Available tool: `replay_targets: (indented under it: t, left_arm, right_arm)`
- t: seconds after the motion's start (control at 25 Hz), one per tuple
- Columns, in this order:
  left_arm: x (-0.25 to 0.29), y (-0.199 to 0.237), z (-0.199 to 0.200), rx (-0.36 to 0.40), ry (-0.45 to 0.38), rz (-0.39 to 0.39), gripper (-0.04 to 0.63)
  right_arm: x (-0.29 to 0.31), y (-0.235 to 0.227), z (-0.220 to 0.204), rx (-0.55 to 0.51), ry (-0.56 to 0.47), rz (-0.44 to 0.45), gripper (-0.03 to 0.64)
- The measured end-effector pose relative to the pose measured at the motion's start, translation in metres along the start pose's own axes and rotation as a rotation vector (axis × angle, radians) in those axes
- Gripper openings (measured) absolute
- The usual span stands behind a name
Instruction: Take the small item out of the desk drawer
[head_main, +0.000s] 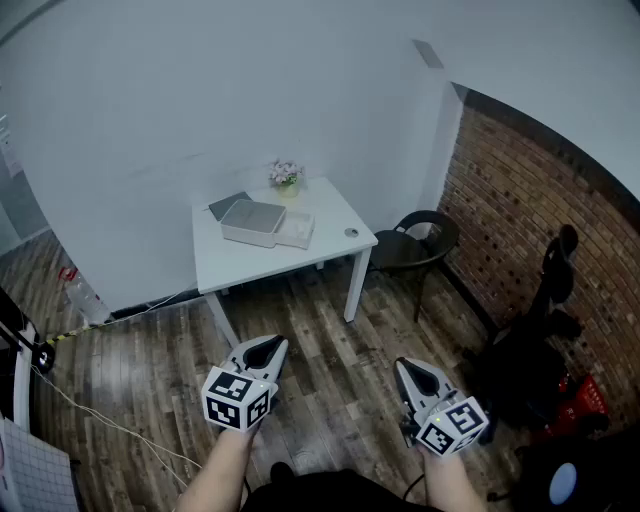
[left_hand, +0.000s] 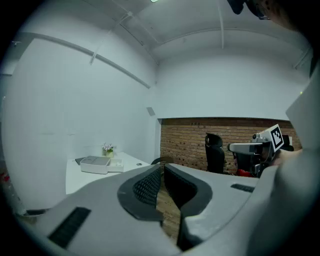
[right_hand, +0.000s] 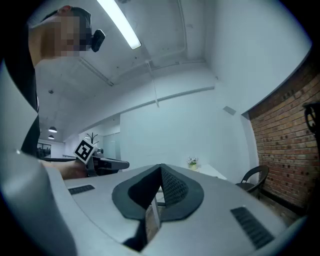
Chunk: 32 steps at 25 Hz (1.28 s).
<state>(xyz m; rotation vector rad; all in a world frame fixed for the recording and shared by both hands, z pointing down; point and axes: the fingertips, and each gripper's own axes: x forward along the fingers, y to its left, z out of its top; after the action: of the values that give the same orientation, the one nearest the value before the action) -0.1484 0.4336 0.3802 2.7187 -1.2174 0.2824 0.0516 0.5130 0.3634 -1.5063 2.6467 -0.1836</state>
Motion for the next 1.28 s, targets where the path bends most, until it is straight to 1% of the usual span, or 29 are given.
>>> replay_targets:
  t: [0.24, 0.48, 0.64, 0.88, 1.08, 1.16, 1.28]
  left_arm:
    - [-0.001, -0.005, -0.003, -0.022, -0.002, -0.008, 0.028]
    - [0.005, -0.015, -0.004, -0.032, 0.0, -0.008, 0.028]
    - [0.014, -0.03, -0.008, -0.037, 0.014, -0.015, 0.028]
    - [0.029, -0.053, -0.007, -0.021, 0.019, -0.028, 0.028]
    - [0.039, -0.079, -0.007, -0.01, 0.015, -0.044, 0.029]
    - [0.041, -0.082, -0.009, -0.019, 0.015, -0.045, 0.029]
    - [0.042, -0.071, -0.021, -0.056, 0.035, -0.012, 0.029]
  right_arm:
    - [-0.007, -0.007, -0.006, 0.009, 0.008, -0.009, 0.003]
    - [-0.018, -0.023, 0.003, -0.016, 0.002, -0.021, 0.003]
    - [-0.03, -0.031, 0.003, -0.016, 0.009, -0.02, 0.003]
    - [-0.047, -0.045, 0.002, 0.027, -0.005, -0.004, 0.003]
    - [-0.068, -0.055, -0.005, 0.055, 0.013, 0.008, 0.003]
    - [-0.075, -0.062, -0.009, 0.065, 0.023, 0.005, 0.003]
    - [-0.081, -0.072, -0.017, 0.086, 0.033, -0.005, 0.003]
